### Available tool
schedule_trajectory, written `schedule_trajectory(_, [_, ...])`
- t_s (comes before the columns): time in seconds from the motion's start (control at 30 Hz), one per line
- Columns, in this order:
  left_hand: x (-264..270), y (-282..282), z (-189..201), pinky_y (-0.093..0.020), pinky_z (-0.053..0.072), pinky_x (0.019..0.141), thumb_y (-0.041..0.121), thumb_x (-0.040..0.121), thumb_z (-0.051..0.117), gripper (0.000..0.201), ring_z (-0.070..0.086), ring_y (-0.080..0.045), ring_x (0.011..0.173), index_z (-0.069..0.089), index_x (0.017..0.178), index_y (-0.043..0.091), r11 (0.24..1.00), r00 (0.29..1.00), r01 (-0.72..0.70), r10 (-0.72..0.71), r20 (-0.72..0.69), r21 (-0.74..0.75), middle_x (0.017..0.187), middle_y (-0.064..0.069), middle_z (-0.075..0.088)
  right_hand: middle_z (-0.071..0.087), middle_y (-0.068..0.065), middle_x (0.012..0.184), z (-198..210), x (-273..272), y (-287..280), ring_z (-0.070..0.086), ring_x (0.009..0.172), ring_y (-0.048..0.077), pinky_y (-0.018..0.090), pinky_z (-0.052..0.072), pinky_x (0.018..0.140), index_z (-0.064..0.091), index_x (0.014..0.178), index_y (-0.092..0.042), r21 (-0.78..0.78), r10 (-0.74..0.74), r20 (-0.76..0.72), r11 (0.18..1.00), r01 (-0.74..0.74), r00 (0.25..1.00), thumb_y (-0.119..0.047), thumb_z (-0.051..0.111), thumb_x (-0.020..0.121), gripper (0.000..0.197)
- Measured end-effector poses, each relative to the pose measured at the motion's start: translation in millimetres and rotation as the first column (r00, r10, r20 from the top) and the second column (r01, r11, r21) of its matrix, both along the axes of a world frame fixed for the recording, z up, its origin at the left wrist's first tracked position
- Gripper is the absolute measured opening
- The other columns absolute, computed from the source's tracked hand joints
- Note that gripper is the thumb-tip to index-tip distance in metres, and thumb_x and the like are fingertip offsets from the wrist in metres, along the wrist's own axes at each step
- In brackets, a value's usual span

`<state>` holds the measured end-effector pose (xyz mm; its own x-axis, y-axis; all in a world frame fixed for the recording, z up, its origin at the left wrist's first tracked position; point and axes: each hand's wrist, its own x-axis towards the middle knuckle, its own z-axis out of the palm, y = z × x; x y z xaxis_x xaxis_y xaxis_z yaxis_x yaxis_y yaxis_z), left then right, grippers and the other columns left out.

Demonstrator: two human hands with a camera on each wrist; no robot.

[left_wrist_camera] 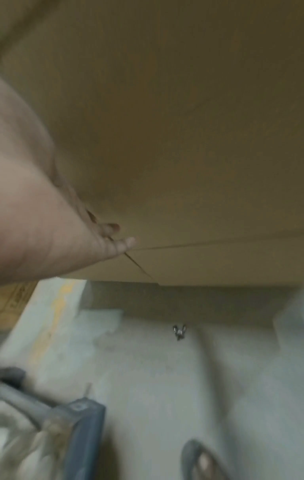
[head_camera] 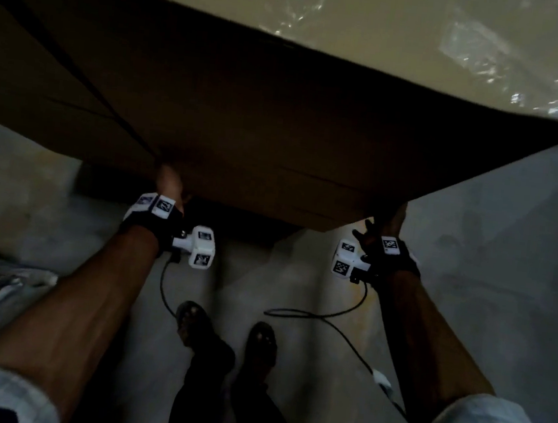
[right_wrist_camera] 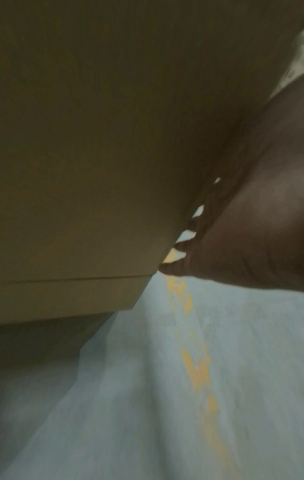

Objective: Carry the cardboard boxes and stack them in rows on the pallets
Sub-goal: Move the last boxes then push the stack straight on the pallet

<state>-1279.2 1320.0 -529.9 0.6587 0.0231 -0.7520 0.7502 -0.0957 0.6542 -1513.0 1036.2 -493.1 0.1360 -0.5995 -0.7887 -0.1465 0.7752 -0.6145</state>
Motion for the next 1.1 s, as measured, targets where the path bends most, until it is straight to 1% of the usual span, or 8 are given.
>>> schedule_trajectory(0.13, [-59.7,-16.0,41.1,-0.03,0.052,0.067,0.037,0.108,0.046,0.033,0.069,-0.017,0.086,0.063,0.125,0.013,0.907,0.92,0.389,-0.391,-0.022,0.16,0.105,-0.007,0.063,0.027,-0.002,0.168,51.0,-13.2,25.4,0.026,0.153,0.03,0.052,0.027,0.117,0.029,0.161,-0.035,-0.01,0.093,0.011,0.996,-0.093,0.996,-0.076,0.025,0.099,0.075])
schedule_trajectory(0.27, [-122.8,-28.1,102.4,-0.029,0.045,0.094,0.024,0.104,0.057,0.031,0.061,-0.031,0.122,0.064,0.131,0.01,0.659,0.645,0.735,-0.752,0.132,0.162,0.128,-0.013,0.066,0.041,0.003,0.159,125.0,-26.6,46.1,0.045,0.138,0.029,0.047,0.036,0.11,0.038,0.156,-0.027,-0.023,0.167,0.015,0.986,-0.167,0.986,-0.065,0.029,0.104,0.065])
schedule_trajectory(0.43, [-173.3,-25.3,196.1,-0.026,0.044,0.102,0.028,0.103,0.06,0.034,0.06,-0.016,0.118,0.064,0.134,0.015,0.401,0.353,0.895,-0.904,0.242,0.195,0.13,-0.004,0.066,0.041,0.004,0.158,205.4,-53.8,75.2,0.039,0.146,0.027,0.033,0.035,0.101,0.035,0.158,-0.021,-0.158,0.307,-0.044,0.937,-0.31,0.951,-0.046,0.03,0.111,0.053])
schedule_trajectory(0.6, [-204.3,-9.9,278.9,-0.033,0.045,0.108,0.032,0.103,0.059,0.035,0.059,-0.018,0.125,0.065,0.135,0.019,0.184,0.052,0.931,-0.921,0.385,0.314,0.134,-0.002,0.066,0.051,0.007,0.153,265.2,-97.5,113.5,0.049,0.137,0.029,0.047,0.037,0.116,0.053,0.145,-0.023,-0.265,0.506,-0.256,0.783,-0.563,0.824,-0.071,0.042,0.091,0.073])
schedule_trajectory(0.73, [-221.6,-24.9,335.4,-0.031,0.049,0.1,0.04,0.103,0.058,0.035,0.063,-0.014,0.117,0.066,0.133,0.024,0.172,-0.068,0.894,-0.86,0.506,0.413,0.13,0.001,0.069,0.059,0.005,0.145,308.9,-129.7,124.6,0.053,0.133,0.024,0.028,0.035,0.097,0.059,0.14,-0.02,-0.428,0.551,-0.443,0.563,-0.707,0.707,-0.058,0.045,0.103,0.055])
schedule_trajectory(0.87, [-247.8,-69.4,367.6,-0.023,0.05,0.087,0.033,0.101,0.061,0.03,0.068,-0.01,0.102,0.07,0.126,0.019,0.258,-0.091,0.873,-0.747,0.659,0.413,0.117,0.0,0.074,0.064,0.008,0.138,331.2,-154.9,103.0,0.059,0.126,0.026,0.037,0.046,0.104,0.061,0.137,-0.021,-0.563,0.491,-0.521,0.417,-0.714,0.698,-0.067,0.044,0.096,0.064])
schedule_trajectory(1.0, [-282.1,-141.4,376.4,-0.027,0.055,0.086,0.031,0.101,0.061,0.03,0.071,-0.013,0.096,0.069,0.125,0.017,0.266,-0.069,0.892,-0.717,0.693,0.365,0.113,-0.003,0.075,0.068,0.009,0.131,339.3,-176.9,40.6,0.061,0.124,0.027,0.045,0.047,0.105,0.063,0.133,-0.02,-0.627,0.425,-0.513,0.409,-0.664,0.746,-0.057,0.046,0.1,0.052])
schedule_trajectory(1.1, [-304.9,-205.3,374.3,-0.033,0.058,0.088,0.035,0.101,0.059,0.033,0.071,-0.012,0.097,0.068,0.128,0.018,0.248,-0.071,0.906,-0.709,0.702,0.342,0.114,0.001,0.074,0.068,0.005,0.131,342.0,-196.7,-20.2,0.061,0.123,0.024,0.044,0.048,0.105,0.062,0.133,-0.023,-0.631,0.396,-0.505,0.437,-0.641,0.767,-0.069,0.041,0.093,0.065])
